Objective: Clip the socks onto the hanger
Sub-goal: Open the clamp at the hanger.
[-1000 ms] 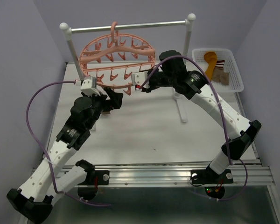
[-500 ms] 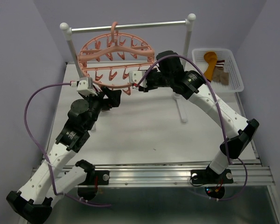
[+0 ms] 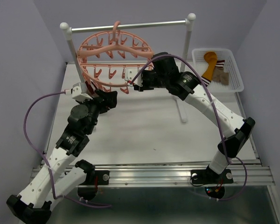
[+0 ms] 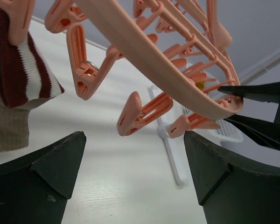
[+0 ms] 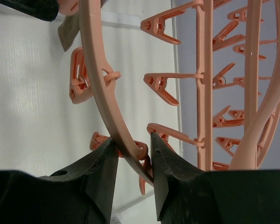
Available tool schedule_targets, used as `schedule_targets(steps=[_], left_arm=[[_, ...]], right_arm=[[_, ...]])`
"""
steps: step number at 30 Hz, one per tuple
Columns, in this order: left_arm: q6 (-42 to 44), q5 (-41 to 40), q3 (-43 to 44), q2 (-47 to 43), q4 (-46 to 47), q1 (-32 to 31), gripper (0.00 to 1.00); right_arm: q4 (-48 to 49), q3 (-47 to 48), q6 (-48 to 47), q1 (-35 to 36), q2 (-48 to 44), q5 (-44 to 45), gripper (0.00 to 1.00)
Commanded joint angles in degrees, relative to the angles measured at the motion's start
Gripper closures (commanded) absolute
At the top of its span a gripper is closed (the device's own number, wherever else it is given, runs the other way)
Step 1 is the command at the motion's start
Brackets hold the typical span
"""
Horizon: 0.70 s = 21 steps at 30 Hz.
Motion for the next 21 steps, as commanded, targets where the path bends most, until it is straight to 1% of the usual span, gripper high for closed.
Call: schedule_targets(steps=[1, 4, 6, 8, 11, 14, 16, 21], left_arm=[[-4.93, -7.08, 0.99, 0.36, 0.02, -0.01, 0.01], [-3.62, -7.09, 3.63, 3.35, -2.45, -0.01, 0.01], [-3.17, -6.04, 4.78, 4.50, -2.46, -0.01, 0.01], [-2.48, -4.72, 5.31, 4.42, -2.02, -0.01, 0.01], [1.39, -2.79, 6.63, 3.89, -2.19, -0.01, 0.01], [-0.35, -3.75, 9.17, 3.89, -5.52, -0.01, 0.01], [-2.29, -4.37, 8.30, 2.93, -5.54, -0.01, 0.01], [-3.79, -5.33, 7.24, 1.25, -5.44, -0.01, 0.01]], right_arm=[[6.15, 2.08, 6.28, 0.14, -0.05, 3.82, 0.62], [6.86, 1.91, 8.22, 0.14, 0.13, 4.26, 0.62], [7.30, 1.65, 8.66, 0.14, 0.22, 4.52, 0.62], [7.65, 2.08, 9.54, 0.14, 0.83, 5.57, 0.62], [7.65, 2.96, 9.81, 0.14, 1.53, 6.81, 0.62], [7.65, 3.40, 10.33, 0.14, 1.89, 8.04, 0.61], [7.65, 3.58, 11.12, 0.14, 2.24, 8.65, 0.61], [6.86, 4.89, 12.97, 0.14, 3.12, 11.20, 0.61]])
